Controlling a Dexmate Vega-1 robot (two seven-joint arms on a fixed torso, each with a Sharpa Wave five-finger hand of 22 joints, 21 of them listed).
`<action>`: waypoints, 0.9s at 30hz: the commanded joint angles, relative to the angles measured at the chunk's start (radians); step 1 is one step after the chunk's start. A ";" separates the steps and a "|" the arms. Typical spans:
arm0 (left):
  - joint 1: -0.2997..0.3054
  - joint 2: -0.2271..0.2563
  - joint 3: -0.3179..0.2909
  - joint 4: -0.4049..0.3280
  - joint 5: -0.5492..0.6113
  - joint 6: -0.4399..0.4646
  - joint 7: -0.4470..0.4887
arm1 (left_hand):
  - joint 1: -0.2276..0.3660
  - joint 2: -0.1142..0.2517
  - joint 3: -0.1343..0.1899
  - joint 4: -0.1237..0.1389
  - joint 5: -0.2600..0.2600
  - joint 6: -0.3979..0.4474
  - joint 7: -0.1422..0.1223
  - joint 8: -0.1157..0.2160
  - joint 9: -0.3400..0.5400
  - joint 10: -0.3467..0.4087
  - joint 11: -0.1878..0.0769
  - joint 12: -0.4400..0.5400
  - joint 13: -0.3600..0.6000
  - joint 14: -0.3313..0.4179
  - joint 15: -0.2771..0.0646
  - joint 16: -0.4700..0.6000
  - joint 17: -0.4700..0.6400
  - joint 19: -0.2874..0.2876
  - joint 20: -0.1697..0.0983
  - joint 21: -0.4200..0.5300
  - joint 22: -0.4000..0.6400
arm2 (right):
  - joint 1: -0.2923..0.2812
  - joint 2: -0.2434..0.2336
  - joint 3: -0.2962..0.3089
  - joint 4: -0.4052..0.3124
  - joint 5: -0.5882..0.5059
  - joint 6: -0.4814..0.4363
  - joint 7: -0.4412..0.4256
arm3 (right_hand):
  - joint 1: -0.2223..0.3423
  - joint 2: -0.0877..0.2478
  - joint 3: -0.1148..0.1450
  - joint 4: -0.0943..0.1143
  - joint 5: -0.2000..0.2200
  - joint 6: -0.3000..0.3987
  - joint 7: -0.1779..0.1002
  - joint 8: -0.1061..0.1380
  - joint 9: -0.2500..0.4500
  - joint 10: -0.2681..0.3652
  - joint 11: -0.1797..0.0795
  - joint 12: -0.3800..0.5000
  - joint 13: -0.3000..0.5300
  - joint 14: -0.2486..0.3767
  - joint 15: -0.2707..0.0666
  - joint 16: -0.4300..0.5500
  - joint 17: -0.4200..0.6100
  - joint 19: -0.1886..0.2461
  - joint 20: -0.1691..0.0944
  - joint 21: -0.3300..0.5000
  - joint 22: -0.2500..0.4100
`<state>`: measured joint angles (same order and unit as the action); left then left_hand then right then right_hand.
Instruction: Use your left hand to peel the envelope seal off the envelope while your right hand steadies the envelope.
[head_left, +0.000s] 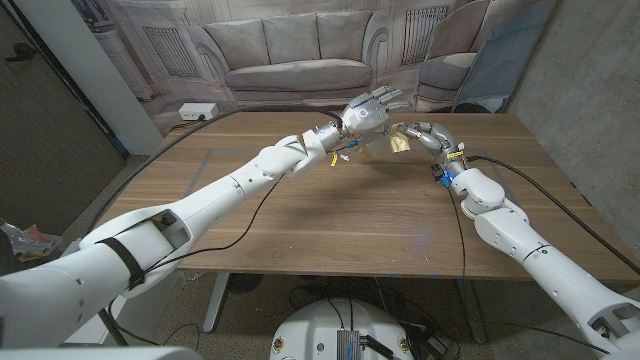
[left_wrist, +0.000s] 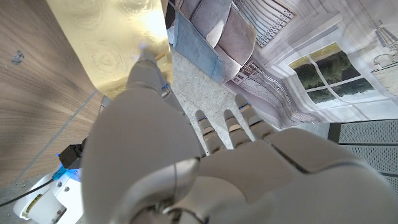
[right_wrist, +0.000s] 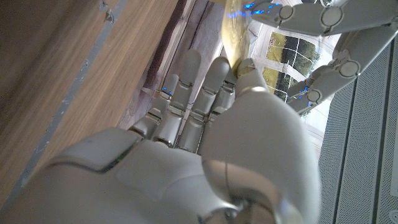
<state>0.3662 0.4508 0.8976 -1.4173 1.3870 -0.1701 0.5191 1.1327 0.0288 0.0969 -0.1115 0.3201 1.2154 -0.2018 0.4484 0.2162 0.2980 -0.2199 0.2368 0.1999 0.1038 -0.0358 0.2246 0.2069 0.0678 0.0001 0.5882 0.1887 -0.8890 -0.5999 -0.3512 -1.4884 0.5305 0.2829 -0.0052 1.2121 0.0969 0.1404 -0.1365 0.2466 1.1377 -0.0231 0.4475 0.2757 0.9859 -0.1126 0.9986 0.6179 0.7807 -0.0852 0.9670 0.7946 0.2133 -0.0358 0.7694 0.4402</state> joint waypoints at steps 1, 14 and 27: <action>0.024 0.022 -0.021 -0.037 -0.004 -0.001 -0.020 | 0.004 0.009 0.001 0.000 -0.002 0.043 -0.004 0.010 -0.005 0.018 0.002 0.005 0.002 0.002 -0.159 -0.004 0.002 0.003 -0.011 0.003 0.002 | 0.004 0.010 0.000 0.011 0.005 0.006 -0.001 | 0.004 0.009 -0.006 0.000 0.000 0.004 -0.003 0.006 0.046 -0.002 -0.002 0.005 0.003 0.009 -0.136 -0.001 0.004 -0.004 -0.017 0.010 0.002; 0.041 0.035 -0.039 -0.050 -0.017 -0.010 -0.025 | 0.007 0.008 0.001 -0.002 -0.002 0.064 -0.004 0.008 -0.017 0.036 0.002 0.007 0.002 0.003 -0.160 -0.006 0.000 0.002 -0.012 0.002 0.001 | 0.012 0.013 -0.005 0.011 -0.005 -0.006 -0.014 | 0.004 0.008 -0.006 -0.001 0.000 0.006 -0.002 0.005 0.046 0.000 0.000 0.006 0.002 0.007 -0.136 -0.004 0.008 -0.012 -0.017 0.030 -0.005; 0.076 0.059 -0.061 -0.084 -0.002 0.014 0.003 | 0.008 0.007 0.002 -0.003 -0.003 0.076 -0.003 0.007 -0.023 0.047 0.001 0.008 0.002 0.005 -0.162 -0.007 0.000 0.002 -0.013 0.001 0.001 | 0.010 0.018 -0.003 0.008 -0.010 -0.022 -0.039 | 0.006 0.006 -0.005 -0.003 0.002 0.011 -0.002 0.005 0.046 0.000 0.000 0.007 0.001 0.010 -0.137 -0.008 0.011 -0.020 -0.019 0.046 -0.011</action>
<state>0.4162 0.4909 0.8549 -1.4745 1.3830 -0.1681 0.5069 1.1369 0.0324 0.0968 -0.1117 0.3165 1.2260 -0.2016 0.4527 0.1905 0.3335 -0.2194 0.2407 0.2000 0.1037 -0.0357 0.2166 0.2044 0.0694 -0.0090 0.5882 0.1886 -0.8798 -0.5852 -0.3537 -1.4793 0.5259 0.2749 -0.0279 1.2144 0.0991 0.1404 -0.1365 0.2436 1.1377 -0.0237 0.4472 0.2757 0.9860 -0.1123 1.0023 0.6168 0.7823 -0.0836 0.9598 0.7993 0.1972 -0.0410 0.8038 0.4291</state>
